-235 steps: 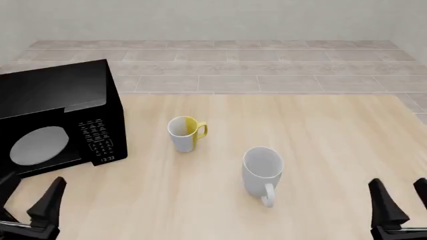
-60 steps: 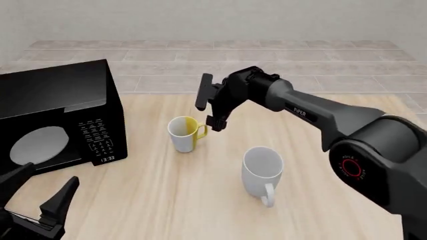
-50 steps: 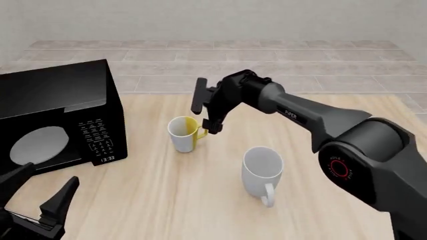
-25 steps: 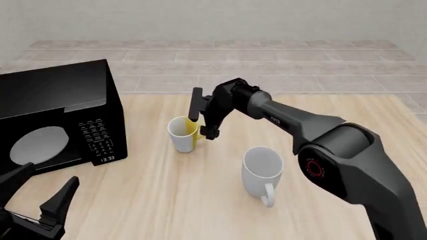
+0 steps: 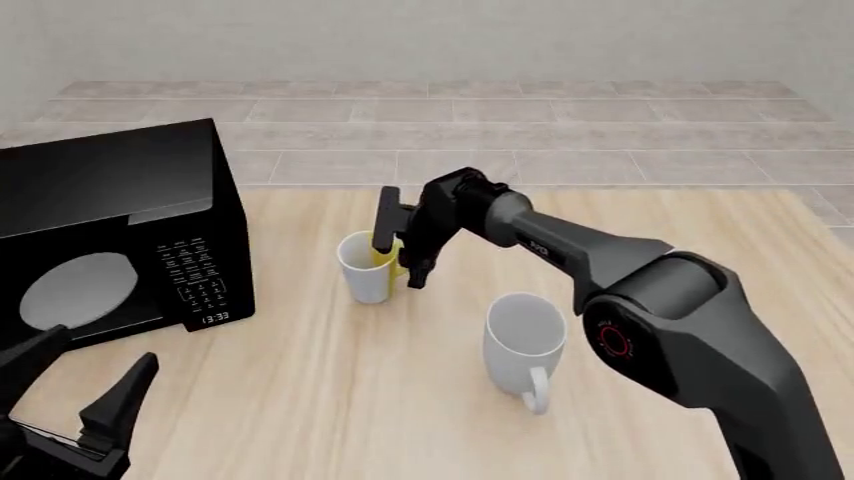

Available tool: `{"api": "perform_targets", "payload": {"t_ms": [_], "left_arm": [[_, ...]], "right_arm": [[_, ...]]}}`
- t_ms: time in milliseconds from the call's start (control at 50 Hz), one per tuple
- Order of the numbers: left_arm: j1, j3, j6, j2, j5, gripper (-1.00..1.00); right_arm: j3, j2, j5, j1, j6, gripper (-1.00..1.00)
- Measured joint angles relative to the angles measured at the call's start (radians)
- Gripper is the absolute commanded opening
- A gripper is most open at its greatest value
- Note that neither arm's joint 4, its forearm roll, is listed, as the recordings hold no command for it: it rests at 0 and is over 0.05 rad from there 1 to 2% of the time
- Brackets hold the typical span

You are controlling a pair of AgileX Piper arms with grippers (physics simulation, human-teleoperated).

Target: Put the yellow and white mug to the front of the white mug.

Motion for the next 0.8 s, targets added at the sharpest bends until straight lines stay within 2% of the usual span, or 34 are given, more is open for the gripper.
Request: {"api": "perform_targets", "payload": {"t_ms": [520, 800], "left_arm": [[0.000, 0.000, 0.000, 0.000, 0.000, 1.00], [0.000, 0.000, 0.000, 0.000, 0.000, 1.00]], "right_arm": [[0.071, -0.067, -0.007, -0.009, -0.011, -1.00], [0.101, -0.129, 0.001, -0.026, 0.001, -1.00]]}}
